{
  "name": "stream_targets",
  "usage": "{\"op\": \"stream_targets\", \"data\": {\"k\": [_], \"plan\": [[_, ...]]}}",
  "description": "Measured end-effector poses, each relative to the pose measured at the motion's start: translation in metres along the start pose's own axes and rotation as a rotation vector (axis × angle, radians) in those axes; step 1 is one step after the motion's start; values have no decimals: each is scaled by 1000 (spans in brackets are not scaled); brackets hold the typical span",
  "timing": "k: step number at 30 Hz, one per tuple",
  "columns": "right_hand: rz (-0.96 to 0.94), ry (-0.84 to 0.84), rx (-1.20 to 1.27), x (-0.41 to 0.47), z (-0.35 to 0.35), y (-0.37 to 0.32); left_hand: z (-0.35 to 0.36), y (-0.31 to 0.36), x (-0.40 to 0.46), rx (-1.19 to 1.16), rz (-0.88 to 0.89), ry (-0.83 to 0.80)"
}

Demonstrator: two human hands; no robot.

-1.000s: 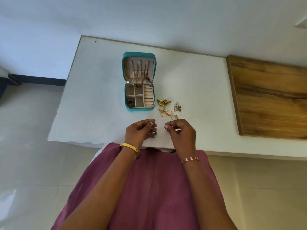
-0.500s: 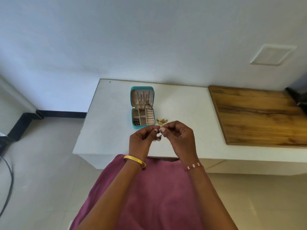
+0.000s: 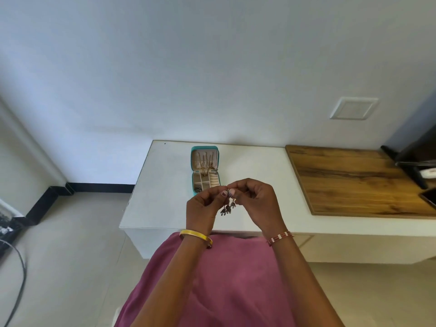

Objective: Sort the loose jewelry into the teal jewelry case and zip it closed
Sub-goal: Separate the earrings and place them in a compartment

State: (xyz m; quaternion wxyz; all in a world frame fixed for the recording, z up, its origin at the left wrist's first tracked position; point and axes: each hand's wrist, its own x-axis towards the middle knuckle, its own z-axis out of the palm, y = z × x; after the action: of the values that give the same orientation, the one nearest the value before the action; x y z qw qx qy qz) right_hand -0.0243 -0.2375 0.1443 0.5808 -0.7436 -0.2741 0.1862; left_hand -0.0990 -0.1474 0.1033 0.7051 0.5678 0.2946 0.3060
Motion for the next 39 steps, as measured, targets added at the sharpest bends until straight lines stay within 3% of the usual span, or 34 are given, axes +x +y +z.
{"op": "stream_targets", "data": {"k": [18,31,39], "plan": [[-26,-7,-111,-10,-8,-3,2,8,-19,96,63,-51],[-14,-34,-165,-9,-1,3,0,0,-17,60,-8,-28],[-15,2,-189,-7,3,7,-6,-6,-16,108,-60,-161]]}}
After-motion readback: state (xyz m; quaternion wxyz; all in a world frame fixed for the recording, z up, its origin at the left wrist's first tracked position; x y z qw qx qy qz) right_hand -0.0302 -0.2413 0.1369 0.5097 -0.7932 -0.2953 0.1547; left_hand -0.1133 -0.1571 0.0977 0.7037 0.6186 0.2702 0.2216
